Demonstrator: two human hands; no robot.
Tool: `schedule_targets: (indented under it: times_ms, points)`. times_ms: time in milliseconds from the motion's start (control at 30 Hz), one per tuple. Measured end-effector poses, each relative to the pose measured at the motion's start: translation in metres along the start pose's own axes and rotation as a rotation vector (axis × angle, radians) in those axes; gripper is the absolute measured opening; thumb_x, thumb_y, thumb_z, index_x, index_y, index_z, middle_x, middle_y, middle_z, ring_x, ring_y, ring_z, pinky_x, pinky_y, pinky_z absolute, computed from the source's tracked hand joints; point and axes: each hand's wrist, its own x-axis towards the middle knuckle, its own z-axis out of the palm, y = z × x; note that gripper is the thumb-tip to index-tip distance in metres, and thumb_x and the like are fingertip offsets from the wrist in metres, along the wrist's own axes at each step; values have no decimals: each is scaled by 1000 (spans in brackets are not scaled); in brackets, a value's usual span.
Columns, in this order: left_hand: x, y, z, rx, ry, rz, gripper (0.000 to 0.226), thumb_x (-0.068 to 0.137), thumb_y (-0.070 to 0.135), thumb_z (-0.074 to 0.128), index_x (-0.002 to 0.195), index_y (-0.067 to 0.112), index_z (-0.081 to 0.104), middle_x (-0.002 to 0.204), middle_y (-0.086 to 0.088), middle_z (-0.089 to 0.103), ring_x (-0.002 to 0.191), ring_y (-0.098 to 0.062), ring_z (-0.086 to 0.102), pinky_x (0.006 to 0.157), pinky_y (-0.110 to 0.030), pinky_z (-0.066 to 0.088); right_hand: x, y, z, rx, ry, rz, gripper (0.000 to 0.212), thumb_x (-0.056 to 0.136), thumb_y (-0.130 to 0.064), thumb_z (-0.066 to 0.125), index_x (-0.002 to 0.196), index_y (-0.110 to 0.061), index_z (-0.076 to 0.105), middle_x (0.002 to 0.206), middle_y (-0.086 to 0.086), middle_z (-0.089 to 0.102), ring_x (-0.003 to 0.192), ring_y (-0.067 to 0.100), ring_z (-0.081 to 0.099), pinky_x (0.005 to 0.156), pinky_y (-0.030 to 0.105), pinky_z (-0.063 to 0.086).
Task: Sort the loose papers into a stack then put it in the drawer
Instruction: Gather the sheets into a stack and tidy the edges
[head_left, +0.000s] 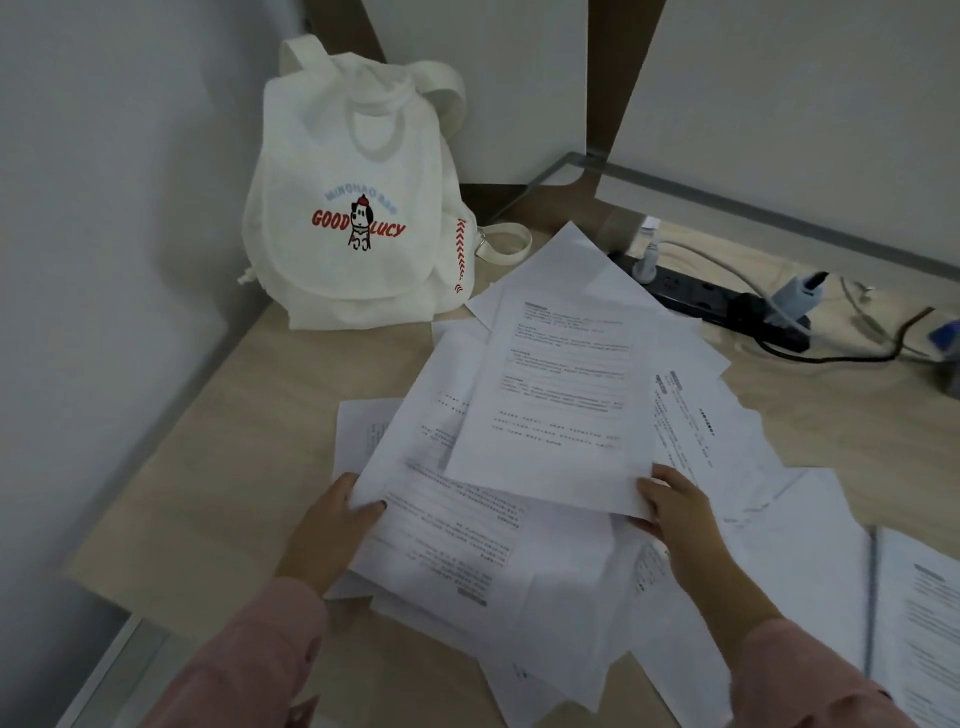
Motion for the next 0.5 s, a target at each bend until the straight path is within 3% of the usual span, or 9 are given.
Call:
schedule_targets:
  times_ms: [133, 233, 367, 433, 500]
  points:
    - [-5, 16, -17, -148, -135, 68, 13, 88, 11, 58, 91, 24, 60, 97, 6, 64, 89, -11, 61, 68, -23, 47, 2, 2, -43, -39, -52, -6, 22, 92, -1, 45, 103, -7, 62, 96, 8, 62, 83, 16, 57, 68, 28, 49]
    - [-2, 27, -32, -149, -301, 57, 13, 83, 9, 66, 91, 20, 67, 84, 8, 73, 78, -11, 70, 60, -18, 51, -1, 2, -69, -91, -49, -46, 23, 92, -1, 45, 90, -14, 64, 92, 5, 62, 82, 16, 57, 69, 29, 48]
    - [5, 48, -41, -62, -544, -1, 31, 62, 28, 83, 90, 23, 72, 85, 6, 76, 76, -10, 72, 60, -18, 54, -1, 7, -96, -191, -3, -91, 24, 91, -4, 49, 86, -19, 66, 93, 8, 65, 85, 23, 57, 72, 32, 45]
    - [13, 56, -36, -1, -511, 10, 39, 56, 39, 84, 90, 24, 71, 86, 5, 75, 76, -12, 71, 57, -17, 53, 0, 10, -104, -253, 18, -99, 20, 91, -5, 50, 88, -17, 66, 94, 11, 64, 86, 25, 56, 74, 33, 42]
    - [20, 61, -26, 12, -356, 17, 22, 75, 30, 73, 94, 20, 67, 92, 1, 70, 78, -15, 67, 58, -21, 51, 2, 12, -110, -324, 46, -91, 16, 92, -6, 50, 96, -11, 65, 93, 13, 62, 84, 25, 54, 73, 32, 40]
